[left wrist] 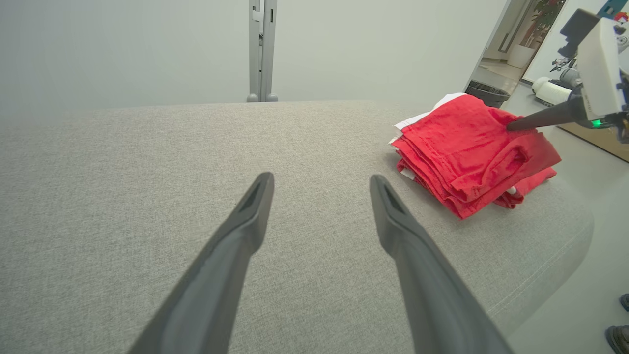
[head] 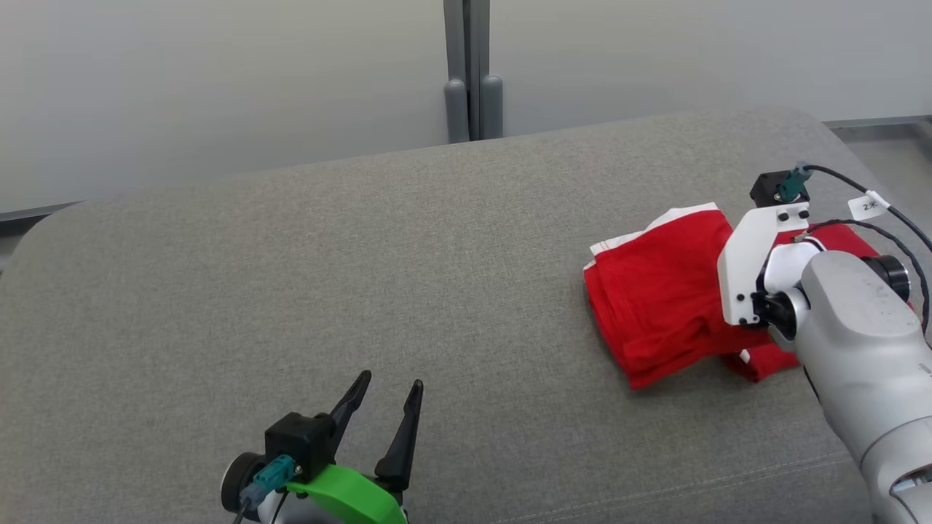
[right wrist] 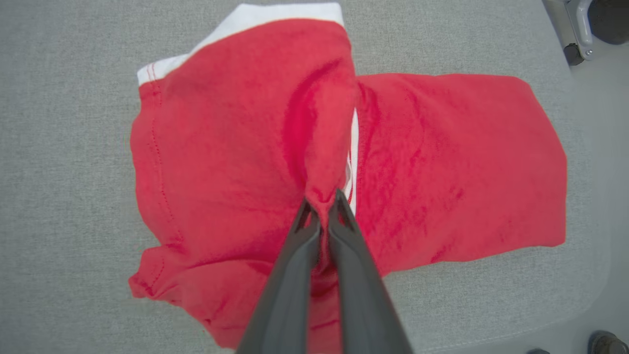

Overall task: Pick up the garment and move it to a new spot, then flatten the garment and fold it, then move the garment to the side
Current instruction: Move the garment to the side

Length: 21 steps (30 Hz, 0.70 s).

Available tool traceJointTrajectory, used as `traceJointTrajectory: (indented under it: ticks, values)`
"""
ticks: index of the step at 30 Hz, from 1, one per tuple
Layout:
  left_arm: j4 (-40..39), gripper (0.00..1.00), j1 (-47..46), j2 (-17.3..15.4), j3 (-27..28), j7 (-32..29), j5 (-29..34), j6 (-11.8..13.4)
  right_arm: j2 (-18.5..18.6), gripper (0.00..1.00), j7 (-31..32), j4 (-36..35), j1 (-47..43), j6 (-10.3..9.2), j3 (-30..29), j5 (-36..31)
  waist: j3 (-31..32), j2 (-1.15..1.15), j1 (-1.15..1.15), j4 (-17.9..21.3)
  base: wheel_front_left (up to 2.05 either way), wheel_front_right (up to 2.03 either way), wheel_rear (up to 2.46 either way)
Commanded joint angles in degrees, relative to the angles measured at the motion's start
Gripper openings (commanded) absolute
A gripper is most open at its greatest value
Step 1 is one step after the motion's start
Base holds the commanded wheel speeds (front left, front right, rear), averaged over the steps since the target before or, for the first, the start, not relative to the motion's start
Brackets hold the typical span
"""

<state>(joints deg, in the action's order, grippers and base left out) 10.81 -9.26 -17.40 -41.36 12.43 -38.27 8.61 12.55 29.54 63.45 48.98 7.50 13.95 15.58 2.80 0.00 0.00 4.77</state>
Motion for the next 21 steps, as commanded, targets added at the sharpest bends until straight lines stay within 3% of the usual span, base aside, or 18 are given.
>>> traceJointTrajectory:
  ticks: [1, 14, 21]
  values:
    - [0.13, 1.0, -0.9, -0.22, -0.03, 0.43, 0.14, -0.15, 0.85, 0.0, 0.24, -0.61, 0.73, -0.03, 0.36, 0.12, -0.42, 0.0, 0.0, 0.4, 0.0, 0.0, 0.0]
    - [0.15, 1.0, -2.08, -1.06, -0.06, 0.05, 0.33, -0.2, 4.07, 0.0, 1.28, -5.4, 2.04, -0.03, 2.71, 1.09, -2.37, 0.0, 0.0, 3.87, 0.0, 0.0, 0.0]
    - [0.05, 1.0, -2.73, -1.56, -0.49, -0.52, 0.66, -0.45, 5.52, 0.0, 0.42, -5.59, 2.67, -0.03, 0.82, 0.68, -3.92, 0.0, 0.0, 5.39, 0.0, 0.0, 0.0]
